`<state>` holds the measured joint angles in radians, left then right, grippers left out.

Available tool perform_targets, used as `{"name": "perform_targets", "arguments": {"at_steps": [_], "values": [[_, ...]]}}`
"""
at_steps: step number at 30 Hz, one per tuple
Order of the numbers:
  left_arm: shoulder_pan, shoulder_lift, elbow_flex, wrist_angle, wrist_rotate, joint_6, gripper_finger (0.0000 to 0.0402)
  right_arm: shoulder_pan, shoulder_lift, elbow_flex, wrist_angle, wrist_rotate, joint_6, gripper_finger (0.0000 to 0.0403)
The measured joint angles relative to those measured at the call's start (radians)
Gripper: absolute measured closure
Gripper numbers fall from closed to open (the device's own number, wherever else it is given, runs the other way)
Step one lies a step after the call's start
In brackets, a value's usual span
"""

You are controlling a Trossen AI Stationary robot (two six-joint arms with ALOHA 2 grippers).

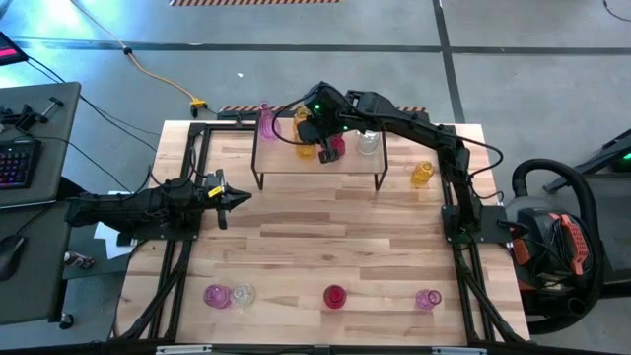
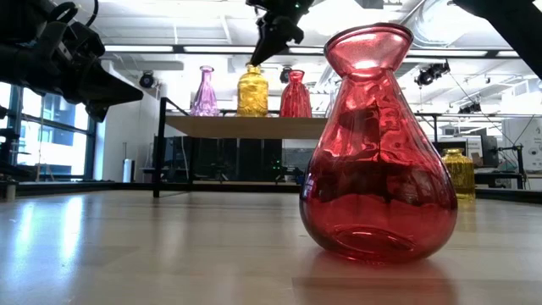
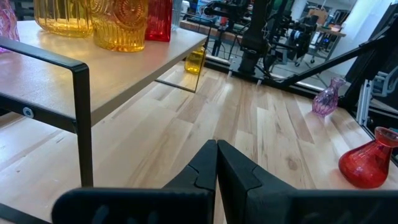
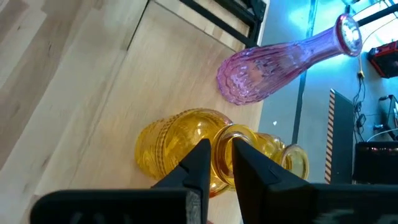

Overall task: Sort vases onto shelf
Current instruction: Put the bottom yellow vase on the shelf and align it with the other yellow vase

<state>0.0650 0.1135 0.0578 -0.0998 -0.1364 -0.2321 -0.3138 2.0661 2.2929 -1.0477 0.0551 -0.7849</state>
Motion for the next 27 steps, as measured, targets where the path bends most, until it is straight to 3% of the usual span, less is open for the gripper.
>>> {"name": "perform_targets", "arguments": {"at_steps": [27], "values": [[0.0, 0.0, 0.0, 0.0, 0.0, 0.0, 0.0398, -0.014, 0.022, 0.015, 0.015, 0.003, 0.021, 0.0361]]}}
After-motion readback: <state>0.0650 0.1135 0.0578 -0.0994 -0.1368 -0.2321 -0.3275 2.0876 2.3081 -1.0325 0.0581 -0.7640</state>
